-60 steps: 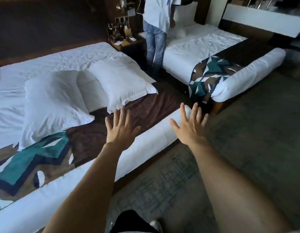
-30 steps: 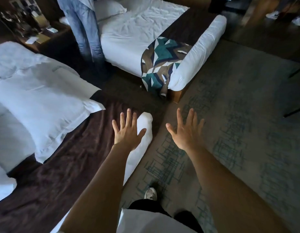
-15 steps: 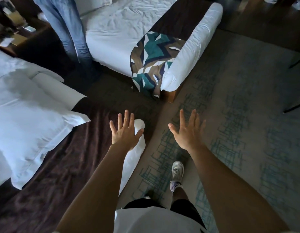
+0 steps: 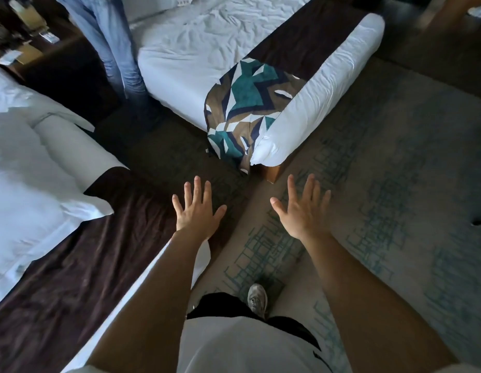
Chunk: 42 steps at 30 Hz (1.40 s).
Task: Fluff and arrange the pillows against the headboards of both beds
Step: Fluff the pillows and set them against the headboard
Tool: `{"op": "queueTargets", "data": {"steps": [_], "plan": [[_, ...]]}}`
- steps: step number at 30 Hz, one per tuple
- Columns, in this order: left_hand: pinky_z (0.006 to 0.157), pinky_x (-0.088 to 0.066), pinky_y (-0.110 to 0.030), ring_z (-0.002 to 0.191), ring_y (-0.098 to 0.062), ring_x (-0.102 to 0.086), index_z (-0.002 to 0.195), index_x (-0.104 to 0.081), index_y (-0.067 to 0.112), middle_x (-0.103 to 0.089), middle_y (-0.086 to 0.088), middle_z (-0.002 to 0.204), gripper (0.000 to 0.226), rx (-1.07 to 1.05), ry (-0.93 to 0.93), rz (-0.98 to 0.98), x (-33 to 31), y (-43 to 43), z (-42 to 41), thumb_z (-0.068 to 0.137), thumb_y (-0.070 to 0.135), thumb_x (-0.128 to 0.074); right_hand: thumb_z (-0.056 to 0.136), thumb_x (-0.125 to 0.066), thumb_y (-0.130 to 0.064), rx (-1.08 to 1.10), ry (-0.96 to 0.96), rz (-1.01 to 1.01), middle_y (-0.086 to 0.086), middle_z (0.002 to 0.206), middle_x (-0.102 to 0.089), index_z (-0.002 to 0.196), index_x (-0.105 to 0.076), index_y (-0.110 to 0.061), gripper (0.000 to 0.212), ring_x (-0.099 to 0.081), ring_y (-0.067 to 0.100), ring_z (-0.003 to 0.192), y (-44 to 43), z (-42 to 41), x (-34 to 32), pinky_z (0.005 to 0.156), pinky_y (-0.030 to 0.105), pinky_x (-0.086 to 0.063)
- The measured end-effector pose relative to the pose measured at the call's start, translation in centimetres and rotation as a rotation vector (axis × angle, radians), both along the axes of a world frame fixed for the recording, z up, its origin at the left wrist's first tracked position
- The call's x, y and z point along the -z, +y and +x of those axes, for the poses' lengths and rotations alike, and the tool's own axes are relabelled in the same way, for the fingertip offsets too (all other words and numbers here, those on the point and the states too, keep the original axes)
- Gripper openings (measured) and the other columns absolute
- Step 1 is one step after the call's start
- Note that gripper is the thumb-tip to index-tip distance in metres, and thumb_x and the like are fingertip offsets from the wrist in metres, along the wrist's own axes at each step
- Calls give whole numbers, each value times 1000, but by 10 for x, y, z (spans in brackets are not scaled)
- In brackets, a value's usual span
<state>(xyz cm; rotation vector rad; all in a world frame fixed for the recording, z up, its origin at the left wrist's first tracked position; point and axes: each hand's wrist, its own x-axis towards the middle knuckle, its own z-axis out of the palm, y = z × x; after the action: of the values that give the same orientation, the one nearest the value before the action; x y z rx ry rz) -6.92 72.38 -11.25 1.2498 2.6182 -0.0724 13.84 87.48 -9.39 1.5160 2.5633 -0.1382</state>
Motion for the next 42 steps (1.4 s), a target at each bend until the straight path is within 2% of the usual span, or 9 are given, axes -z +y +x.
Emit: {"op": "queueTargets", "data": {"steps": [10, 17, 22, 25, 31, 35, 40, 42], "plan": [[122, -1, -64, 157, -33, 10, 163, -1, 21, 13, -5, 171, 82, -103, -66, -53, 10, 50, -33, 100, 69, -22, 92, -14, -79, -73, 2, -77, 26, 166, 1, 161, -5, -29, 86, -3, 41, 154, 69, -49, 19, 121, 64, -2], [122, 0, -63, 157, -33, 11, 164, -1, 21, 13, -6, 171, 82, -151, -117, -41, 19, 104, -90, 101, 69, -26, 84, -2, -81, -148, -30, -83, 24, 167, 2, 161, 0, -31, 92, -2, 42, 154, 124, -127, 22, 121, 66, -5], [122, 0, -64, 156, -33, 13, 163, 2, 22, 16, -5, 170, 82, -191, -164, -37, 20, 145, -149, 101, 67, -25, 84, -6, -82, -196, -31, -105, 21, 167, 8, 161, 2, -32, 92, 1, 42, 155, 169, -197, 26, 122, 65, -2], [122, 0, -64, 156, -33, 15, 163, 5, 22, 18, -4, 170, 82, -227, -199, -44, 20, 161, -184, 101, 67, -25, 88, -16, -82, -187, 9, -131, 18, 168, 11, 161, -1, -35, 89, 5, 40, 155, 190, -243, 34, 121, 65, 1], [123, 0, -65, 156, -32, 17, 163, 4, 22, 18, -3, 170, 81, -322, -246, -36, 28, 173, -232, 102, 65, -27, 85, -9, -83, -229, 15, -188, 14, 169, 12, 160, 2, -36, 90, 11, 38, 155, 205, -322, 42, 122, 64, 2], [123, 3, -63, 155, -31, 18, 163, 4, 22, 20, -3, 169, 81, -428, -268, -27, 32, 169, -267, 102, 65, -27, 88, -11, -83, -316, -27, -196, 16, 168, 12, 160, 1, -37, 87, 8, 39, 155, 205, -371, 46, 119, 62, 7], [122, 3, -63, 156, -32, 16, 163, 3, 22, 18, -3, 170, 81, -555, -261, -27, 38, 159, -312, 102, 66, -26, 84, -5, -81, -461, -54, -223, 17, 168, 10, 161, 1, -34, 91, 5, 40, 155, 210, -436, 48, 121, 63, 2], [121, 3, -64, 156, -32, 16, 163, 3, 22, 18, -4, 170, 80, -603, -253, -36, 41, 157, -329, 102, 66, -25, 87, -9, -80, -516, -60, -235, 18, 168, 9, 162, 1, -33, 88, 6, 40, 155, 214, -463, 47, 120, 64, 3]]}}
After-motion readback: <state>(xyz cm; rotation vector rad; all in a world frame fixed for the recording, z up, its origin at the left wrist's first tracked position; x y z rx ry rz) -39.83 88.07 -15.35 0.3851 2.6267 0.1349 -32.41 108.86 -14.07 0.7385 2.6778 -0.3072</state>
